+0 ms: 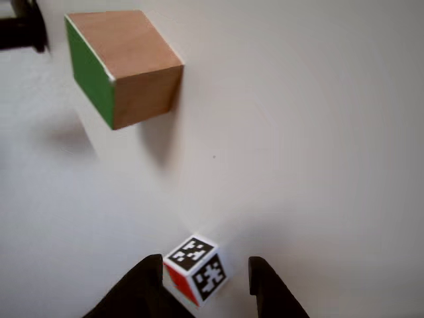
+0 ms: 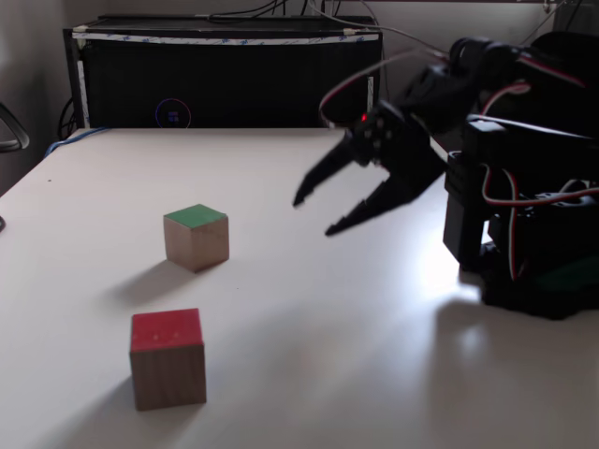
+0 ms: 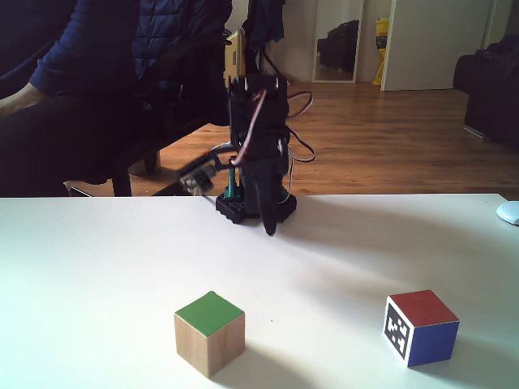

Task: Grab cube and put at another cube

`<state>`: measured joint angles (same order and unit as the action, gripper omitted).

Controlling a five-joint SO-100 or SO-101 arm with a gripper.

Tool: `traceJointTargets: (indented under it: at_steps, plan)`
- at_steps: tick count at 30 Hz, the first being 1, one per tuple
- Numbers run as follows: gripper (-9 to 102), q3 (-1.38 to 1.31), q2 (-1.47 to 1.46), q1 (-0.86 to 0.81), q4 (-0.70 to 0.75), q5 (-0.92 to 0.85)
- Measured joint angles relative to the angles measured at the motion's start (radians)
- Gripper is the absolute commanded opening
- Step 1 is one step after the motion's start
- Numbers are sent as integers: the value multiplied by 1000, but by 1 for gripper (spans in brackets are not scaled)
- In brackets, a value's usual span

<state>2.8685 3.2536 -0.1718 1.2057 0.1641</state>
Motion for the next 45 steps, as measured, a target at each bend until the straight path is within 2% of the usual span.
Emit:
traceJointTargets:
  at_steps: [8, 19, 28, 33, 42, 45]
  plan:
    - [26, -353, -431, 11, -38, 149]
    - [25, -848, -1172, -72, -2, 304]
    - [25, -1235, -1572, -80, 133, 368]
    - [27, -1506, -1756, -75, 296, 393]
    - [26, -1856, -2010, -127, 514, 365]
    - [27, -1893, -2029, -160, 545, 330]
